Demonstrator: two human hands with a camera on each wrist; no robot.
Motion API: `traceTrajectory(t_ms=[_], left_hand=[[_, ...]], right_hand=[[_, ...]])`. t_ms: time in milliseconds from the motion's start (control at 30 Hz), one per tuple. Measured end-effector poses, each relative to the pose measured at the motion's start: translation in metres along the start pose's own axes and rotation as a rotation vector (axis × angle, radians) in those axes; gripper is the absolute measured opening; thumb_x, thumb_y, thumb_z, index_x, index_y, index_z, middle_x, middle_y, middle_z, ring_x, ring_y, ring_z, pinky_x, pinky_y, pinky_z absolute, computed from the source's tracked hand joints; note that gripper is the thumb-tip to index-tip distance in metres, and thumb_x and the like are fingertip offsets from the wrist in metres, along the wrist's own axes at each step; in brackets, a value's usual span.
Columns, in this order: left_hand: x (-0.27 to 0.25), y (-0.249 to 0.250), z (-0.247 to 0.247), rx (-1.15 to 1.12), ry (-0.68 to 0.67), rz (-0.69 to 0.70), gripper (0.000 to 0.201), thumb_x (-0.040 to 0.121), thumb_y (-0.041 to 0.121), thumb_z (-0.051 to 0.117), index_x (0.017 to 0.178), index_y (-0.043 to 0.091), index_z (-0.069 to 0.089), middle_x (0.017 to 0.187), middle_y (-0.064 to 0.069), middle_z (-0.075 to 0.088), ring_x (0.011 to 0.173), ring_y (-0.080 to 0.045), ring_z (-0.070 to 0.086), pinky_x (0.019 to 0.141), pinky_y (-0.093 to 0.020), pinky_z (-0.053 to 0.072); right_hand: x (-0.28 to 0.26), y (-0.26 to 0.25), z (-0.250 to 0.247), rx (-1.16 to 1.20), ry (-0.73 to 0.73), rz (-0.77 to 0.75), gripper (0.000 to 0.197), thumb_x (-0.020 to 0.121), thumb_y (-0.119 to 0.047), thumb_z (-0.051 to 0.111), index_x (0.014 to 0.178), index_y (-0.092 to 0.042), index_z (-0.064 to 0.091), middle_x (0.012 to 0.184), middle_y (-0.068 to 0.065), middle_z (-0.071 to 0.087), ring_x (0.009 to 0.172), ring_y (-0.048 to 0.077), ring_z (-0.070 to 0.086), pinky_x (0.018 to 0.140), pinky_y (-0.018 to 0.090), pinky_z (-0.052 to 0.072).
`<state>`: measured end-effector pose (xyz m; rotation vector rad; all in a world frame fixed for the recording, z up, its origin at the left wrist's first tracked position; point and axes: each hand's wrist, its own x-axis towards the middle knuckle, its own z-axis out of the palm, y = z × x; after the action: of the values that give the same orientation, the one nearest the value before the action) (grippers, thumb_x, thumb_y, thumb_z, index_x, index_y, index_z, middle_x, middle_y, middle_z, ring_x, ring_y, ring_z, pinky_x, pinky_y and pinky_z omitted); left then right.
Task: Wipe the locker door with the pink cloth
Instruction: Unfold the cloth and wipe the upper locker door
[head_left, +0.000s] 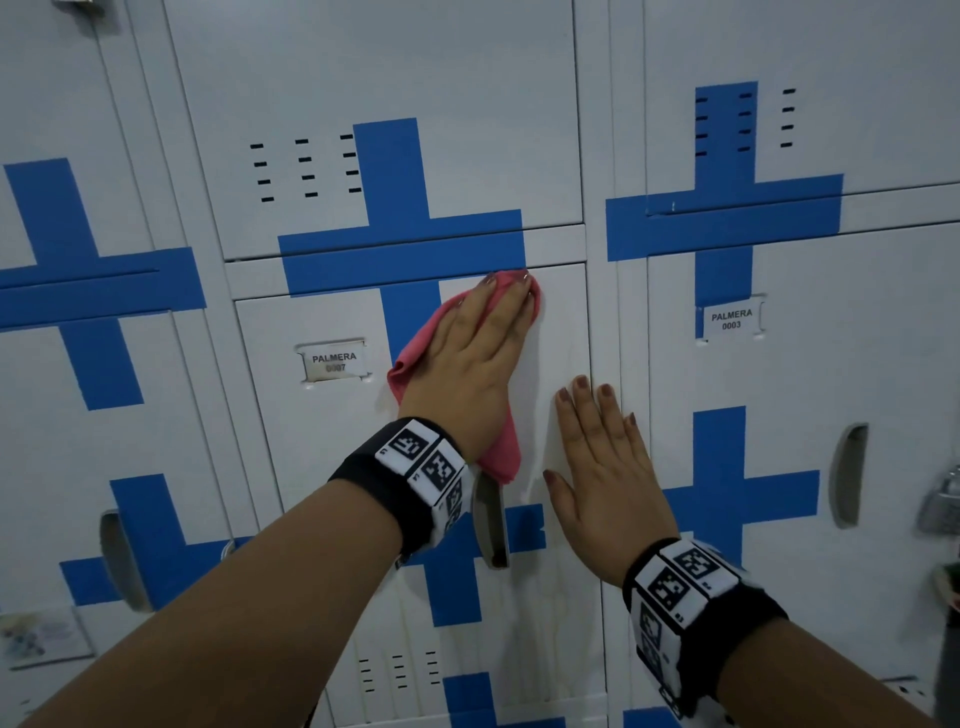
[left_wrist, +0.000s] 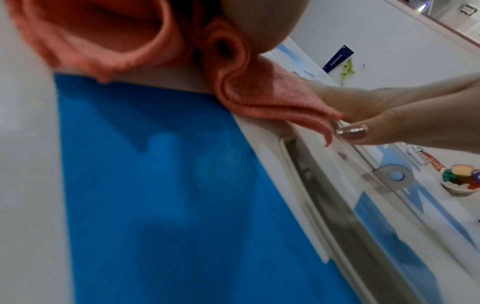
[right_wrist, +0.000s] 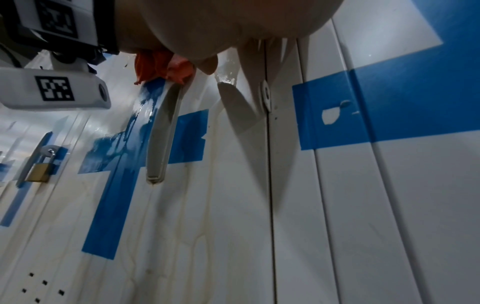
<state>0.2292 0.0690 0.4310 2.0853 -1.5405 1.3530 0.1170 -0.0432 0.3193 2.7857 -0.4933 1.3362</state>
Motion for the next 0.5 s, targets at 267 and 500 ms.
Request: traceTrajectory(t_ms=[267,500], left_hand=[[-0.018,-0.001,0.012,-0.004,-0.008,0.06,0.091,0.073,0.001,0.058,0.146,0.017,0.006,0.155,0.005,0.006,0.142,-0.022,0.006,0.113,-0.039,0.004],[-0.043,0.003,0.016,-0.193,0.062,0.069,0.072,0.073,0.001,0.051,0.142,0.016,0.038,0.148,-0.001,0.027,0.133,-0.025,0.028,0.108,-0.042,0.027]], right_hand=[[-0.001,-0.005,-0.008,0.057,-0.012,0.02,0.066,0.092,-0.043,0.018,0.15,-0.023,-0.007,0.156,-0.007,-0.015,0.142,0.01,-0.016,0.116,0.036,0.0],[0.0,-0.02,-0.013,0.14,0.042,0.068,0.061,0.094,-0.044,0.021,0.15,-0.024,0.006,0.157,-0.008,-0.007,0.142,0.006,-0.015,0.117,0.033,0.001]])
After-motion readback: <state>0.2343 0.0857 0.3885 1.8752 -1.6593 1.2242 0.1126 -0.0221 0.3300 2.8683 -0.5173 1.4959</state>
